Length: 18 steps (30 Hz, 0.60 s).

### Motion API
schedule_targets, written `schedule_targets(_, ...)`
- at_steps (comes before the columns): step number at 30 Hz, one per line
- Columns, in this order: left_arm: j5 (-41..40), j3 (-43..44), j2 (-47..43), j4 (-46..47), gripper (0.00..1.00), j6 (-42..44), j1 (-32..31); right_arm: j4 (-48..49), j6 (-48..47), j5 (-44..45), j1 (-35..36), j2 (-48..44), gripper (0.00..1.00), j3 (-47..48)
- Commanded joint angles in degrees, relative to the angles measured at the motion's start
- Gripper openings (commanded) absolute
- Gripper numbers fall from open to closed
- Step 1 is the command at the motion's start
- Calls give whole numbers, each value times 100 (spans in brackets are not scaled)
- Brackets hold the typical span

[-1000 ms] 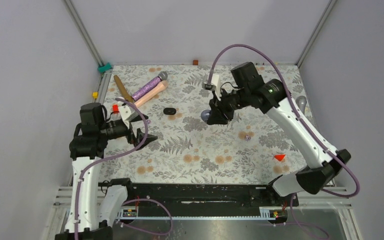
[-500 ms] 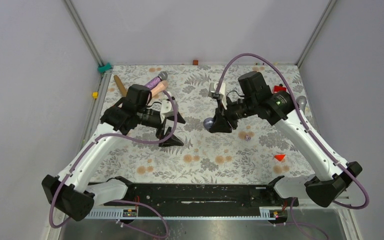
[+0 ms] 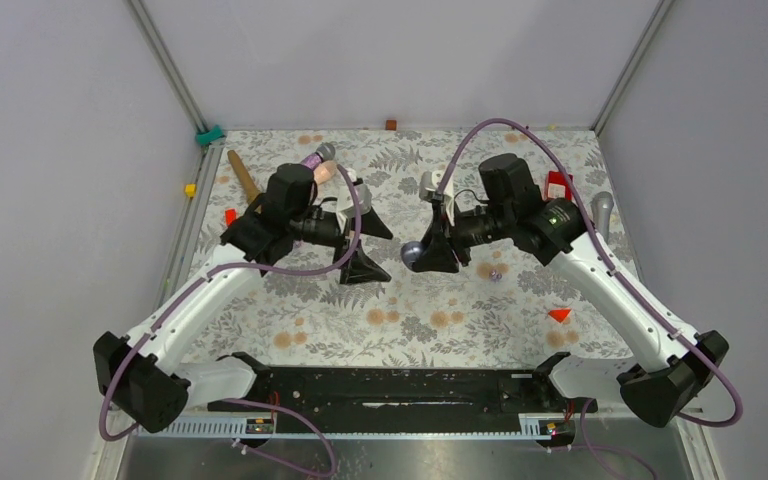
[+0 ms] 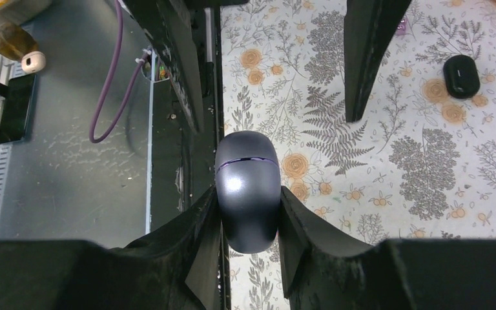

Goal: Insert the wireless bluetooth earbuds into the charging case
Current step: Adjust the charging case.

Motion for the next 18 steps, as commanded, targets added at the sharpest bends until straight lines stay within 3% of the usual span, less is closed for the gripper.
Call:
schedule_targets(1, 247, -488, 45, 1796, 99, -1544, -87, 609, 328, -357, 21, -30, 24, -144)
schedule_targets(18, 468, -799, 264, 2127, 96, -1857, -408, 1090, 716, -303, 24, 338, 25, -370)
